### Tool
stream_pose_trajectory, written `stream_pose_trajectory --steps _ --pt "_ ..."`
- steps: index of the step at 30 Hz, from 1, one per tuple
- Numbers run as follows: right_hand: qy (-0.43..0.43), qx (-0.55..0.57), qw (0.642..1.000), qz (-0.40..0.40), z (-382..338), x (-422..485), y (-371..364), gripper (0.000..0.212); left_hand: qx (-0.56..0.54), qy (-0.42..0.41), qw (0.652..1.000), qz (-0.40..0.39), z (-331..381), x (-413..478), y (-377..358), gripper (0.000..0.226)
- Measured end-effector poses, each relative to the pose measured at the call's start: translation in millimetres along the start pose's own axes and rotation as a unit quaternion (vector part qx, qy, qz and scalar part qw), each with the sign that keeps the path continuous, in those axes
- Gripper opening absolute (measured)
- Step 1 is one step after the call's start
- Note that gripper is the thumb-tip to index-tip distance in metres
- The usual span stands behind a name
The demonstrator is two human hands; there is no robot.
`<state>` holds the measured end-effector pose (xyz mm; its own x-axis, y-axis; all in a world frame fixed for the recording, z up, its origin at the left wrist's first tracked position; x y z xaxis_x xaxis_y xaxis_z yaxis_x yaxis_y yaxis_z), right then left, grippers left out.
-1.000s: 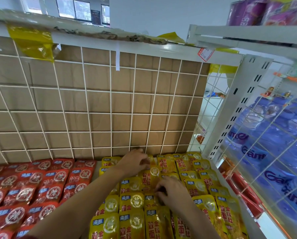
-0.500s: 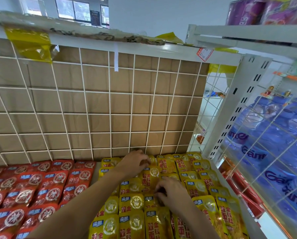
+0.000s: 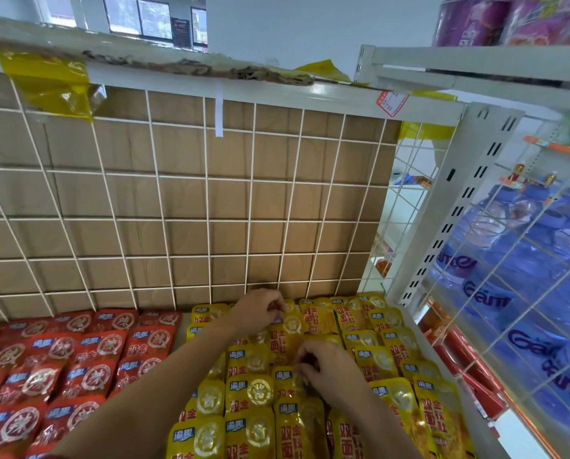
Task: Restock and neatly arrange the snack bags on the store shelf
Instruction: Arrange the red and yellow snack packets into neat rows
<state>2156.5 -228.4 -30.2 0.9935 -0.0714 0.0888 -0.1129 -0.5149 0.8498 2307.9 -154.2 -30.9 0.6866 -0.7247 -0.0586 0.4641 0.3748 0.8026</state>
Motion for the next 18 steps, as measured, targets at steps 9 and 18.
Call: stream_pose_trajectory --steps 9,18 --pt "-0.008 0.01 0.999 0.044 4.4 21.5 11.4 0.008 -0.023 -0.007 0.999 -0.046 -2.1 10.5 5.1 0.012" --pt "-0.009 -0.021 0.999 0.033 10.7 34.7 8.7 0.01 -0.037 0.015 0.996 -0.074 -13.1 12.0 18.3 0.024"
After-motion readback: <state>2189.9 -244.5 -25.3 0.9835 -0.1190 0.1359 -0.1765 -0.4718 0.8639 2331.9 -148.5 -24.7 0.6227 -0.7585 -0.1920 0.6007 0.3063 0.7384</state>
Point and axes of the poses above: each hand's wrist, its own x-axis towards the middle knuckle, its own y-axis out of the back of the hand, z = x × y, the point moved 4 cm from there along x, towards the middle knuckle, and after that the axes turned 11 degrees about y, right-handed, at the moved point
